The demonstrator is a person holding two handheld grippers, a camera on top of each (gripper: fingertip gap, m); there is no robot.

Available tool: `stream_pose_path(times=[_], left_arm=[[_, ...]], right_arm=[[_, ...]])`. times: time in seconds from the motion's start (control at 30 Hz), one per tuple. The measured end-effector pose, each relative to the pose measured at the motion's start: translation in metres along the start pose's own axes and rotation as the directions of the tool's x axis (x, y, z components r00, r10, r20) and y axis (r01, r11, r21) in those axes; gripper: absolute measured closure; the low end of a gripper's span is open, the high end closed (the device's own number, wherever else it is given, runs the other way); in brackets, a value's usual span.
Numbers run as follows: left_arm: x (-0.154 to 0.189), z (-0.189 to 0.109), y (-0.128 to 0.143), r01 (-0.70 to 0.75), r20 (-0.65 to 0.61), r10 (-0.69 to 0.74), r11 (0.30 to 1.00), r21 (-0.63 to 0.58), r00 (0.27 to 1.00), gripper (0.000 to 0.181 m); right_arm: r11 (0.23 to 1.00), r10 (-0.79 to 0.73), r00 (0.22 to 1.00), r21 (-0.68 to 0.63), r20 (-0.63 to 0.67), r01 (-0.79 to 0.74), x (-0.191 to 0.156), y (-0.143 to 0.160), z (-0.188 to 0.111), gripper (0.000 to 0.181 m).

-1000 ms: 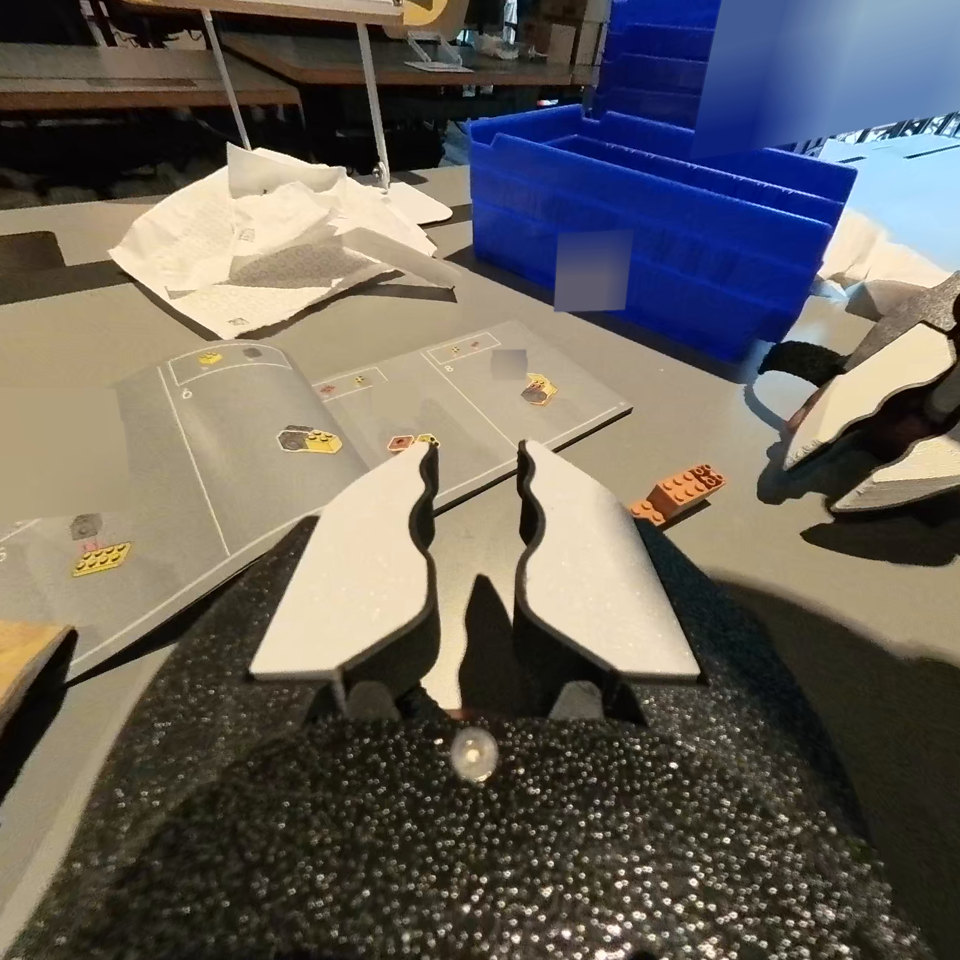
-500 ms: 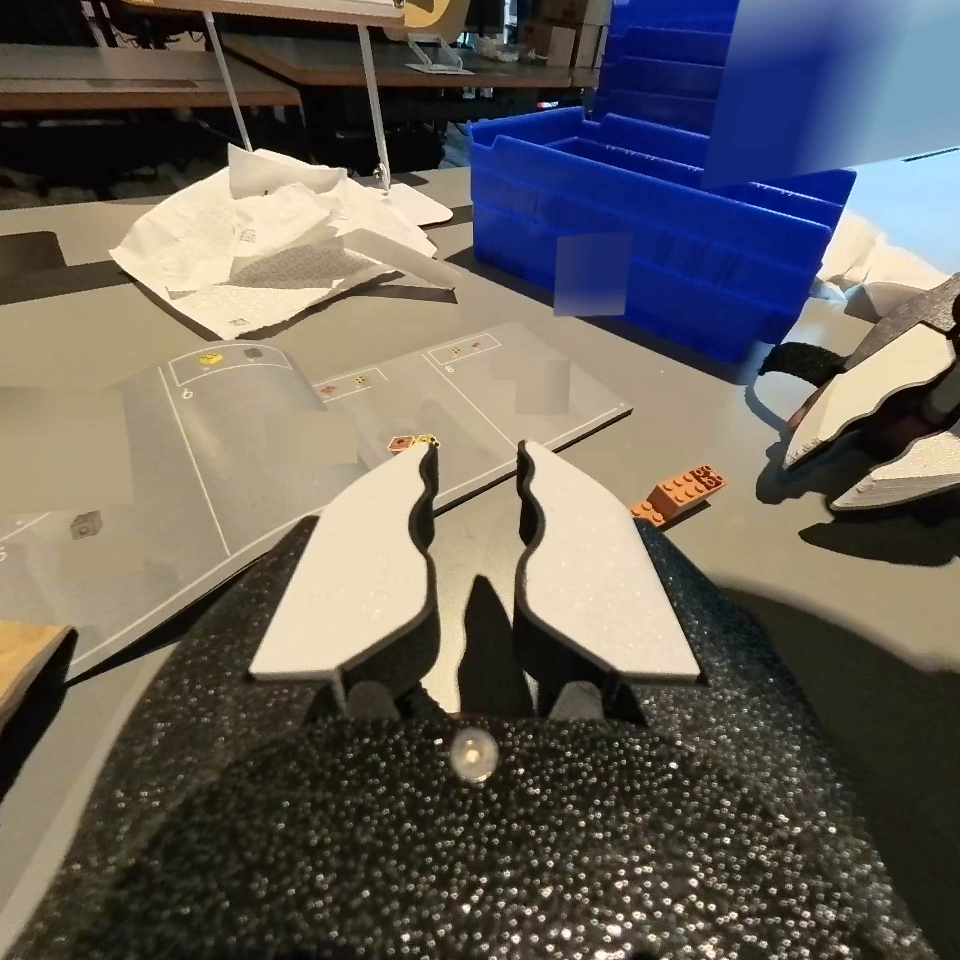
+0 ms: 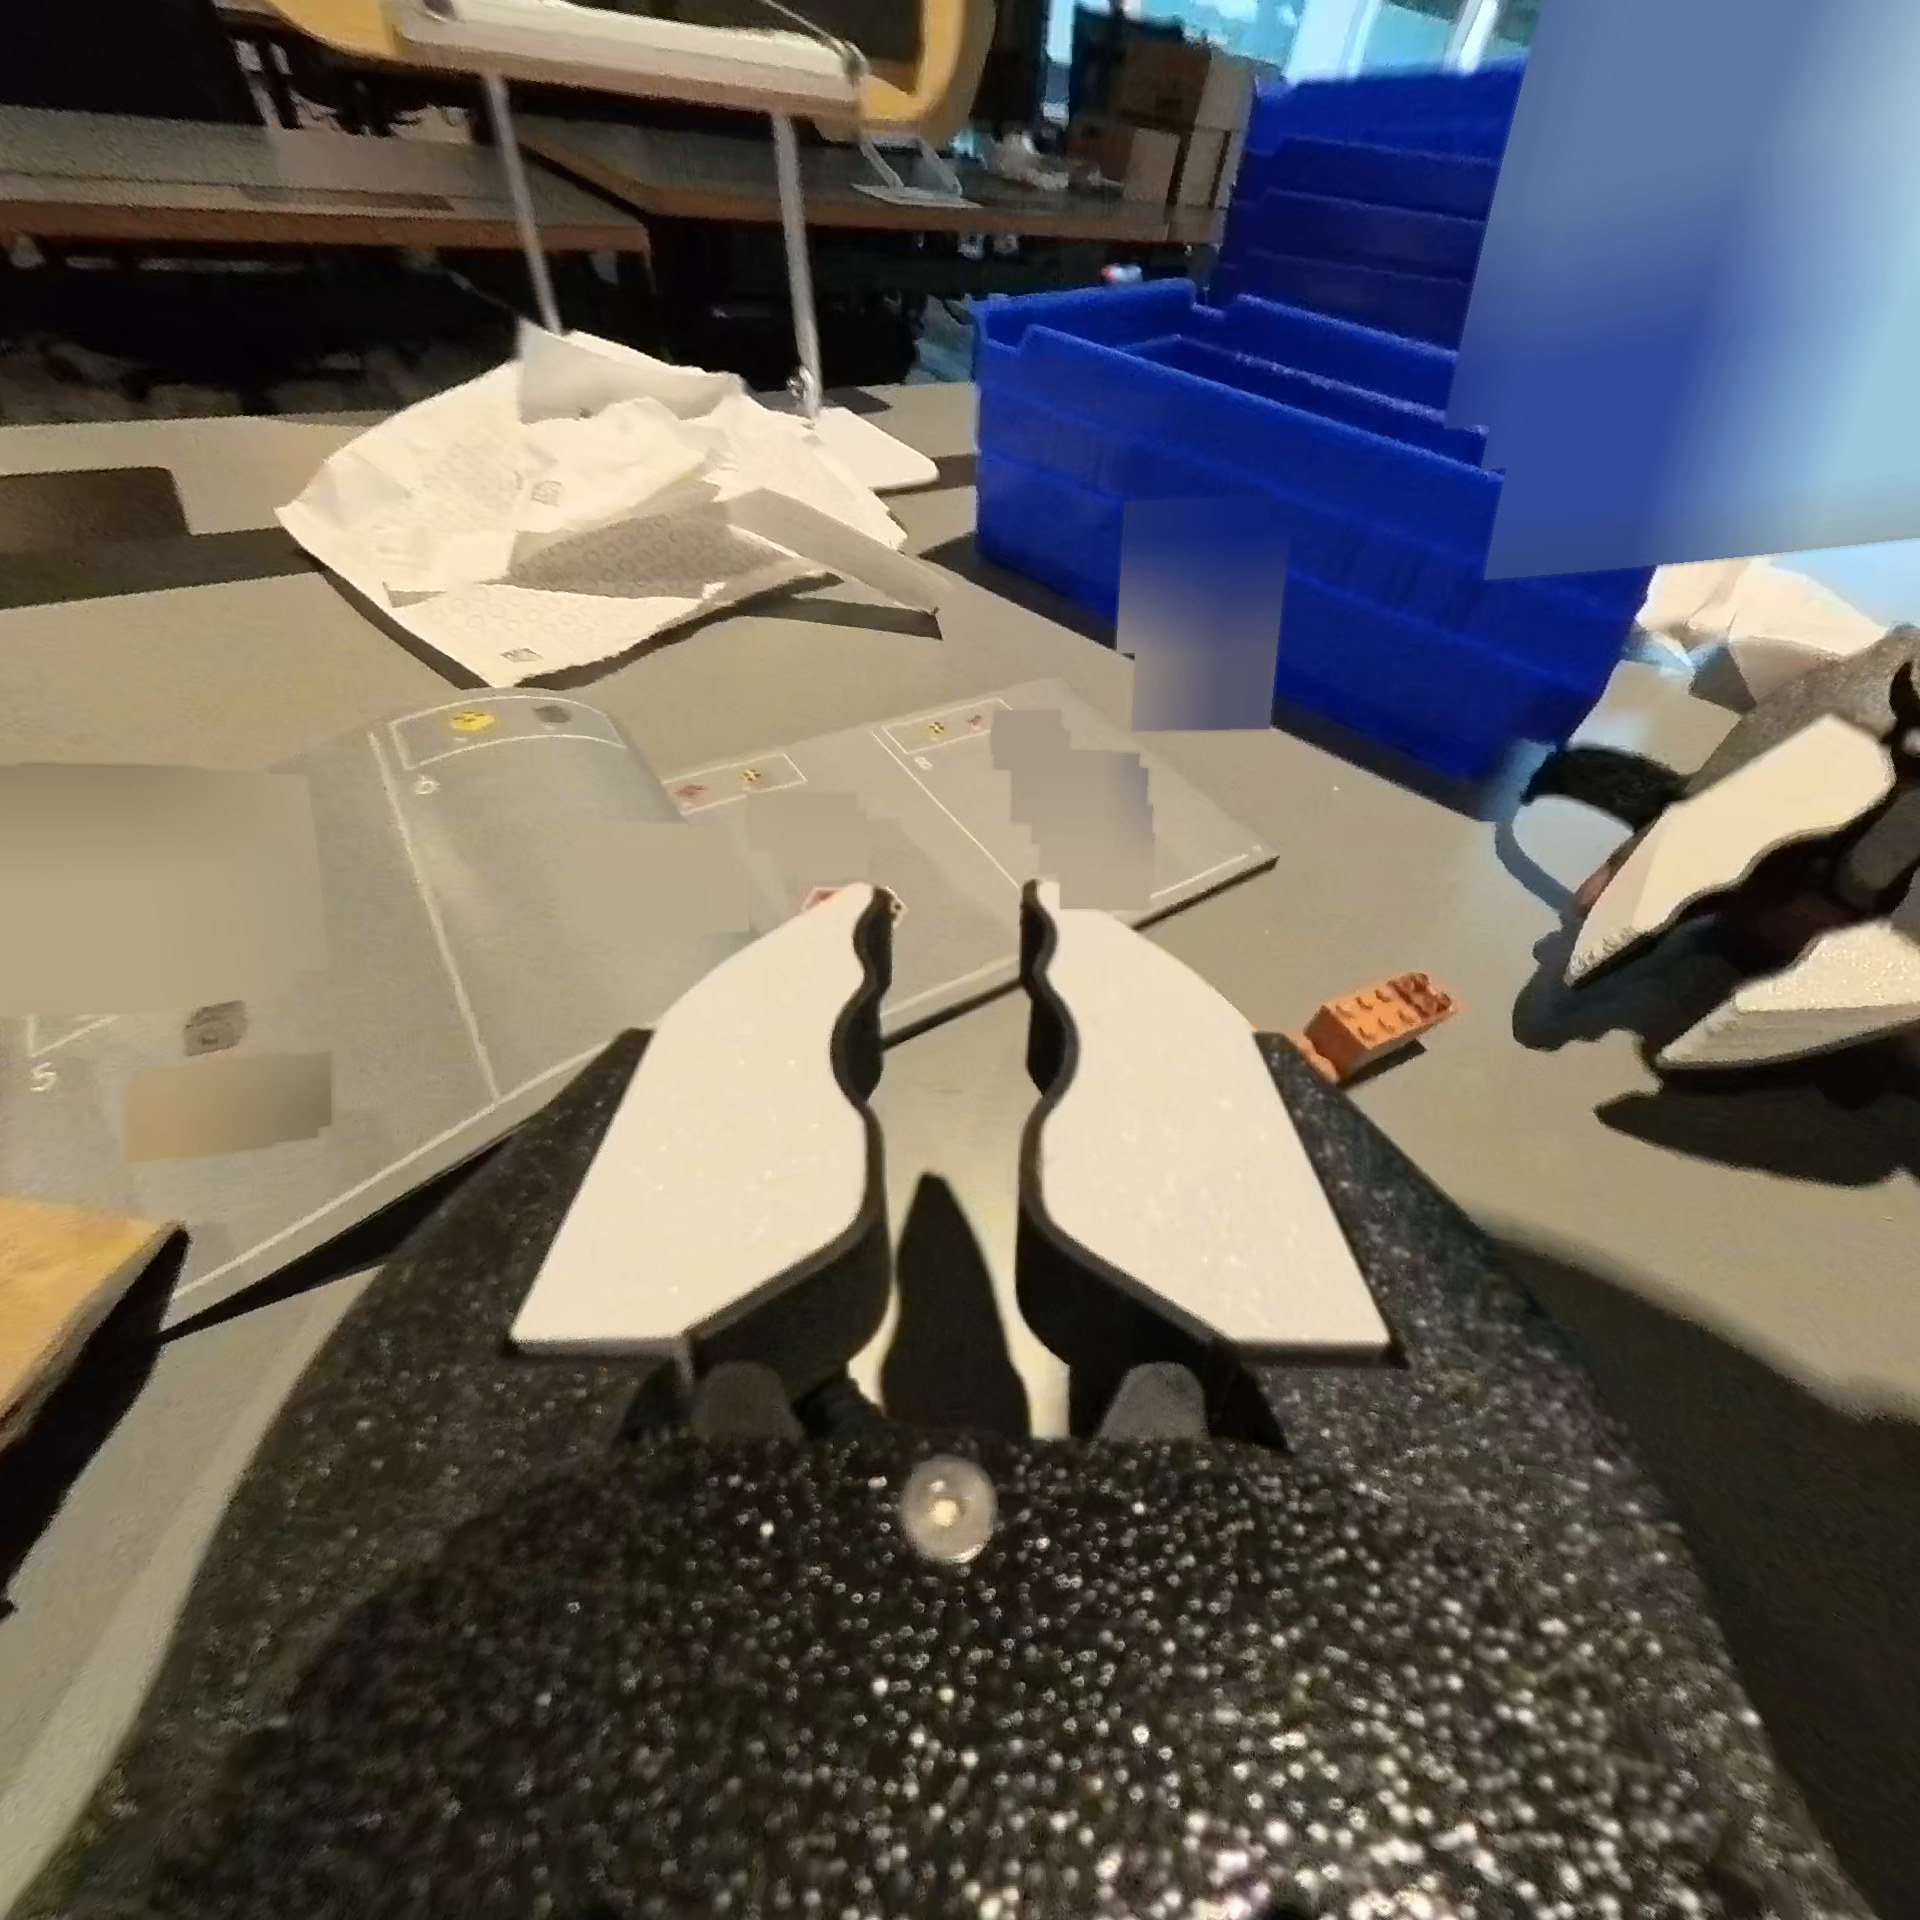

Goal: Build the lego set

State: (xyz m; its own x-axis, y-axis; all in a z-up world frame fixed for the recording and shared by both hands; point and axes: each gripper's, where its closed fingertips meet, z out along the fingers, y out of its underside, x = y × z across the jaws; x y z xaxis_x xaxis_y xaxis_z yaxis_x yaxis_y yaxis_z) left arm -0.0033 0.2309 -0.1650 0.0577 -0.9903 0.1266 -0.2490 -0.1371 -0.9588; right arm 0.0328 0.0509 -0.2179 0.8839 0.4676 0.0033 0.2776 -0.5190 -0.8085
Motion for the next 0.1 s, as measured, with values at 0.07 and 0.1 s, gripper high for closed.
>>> stream_pose_path(times=[0.07, 0.1], left_arm=[[-0.003, -0.006, -0.019, 0.148, -0.040, -0.145, 0.982, 0.117, 0.989, 0.164], [-0.002, -0.011, -0.039, 0.290, -0.122, -0.270, 0.936, 0.198, 0.955, 0.166]], right_arm=[[1.000, 0.004, 1.000, -0.004, 0.005, -0.004, 0.000, 0.000, 0.000, 0.160], [1.000, 0.005, 1.000, -0.009, 0.009, -0.005, 0.000, 0.001, 0.001, 0.160]])
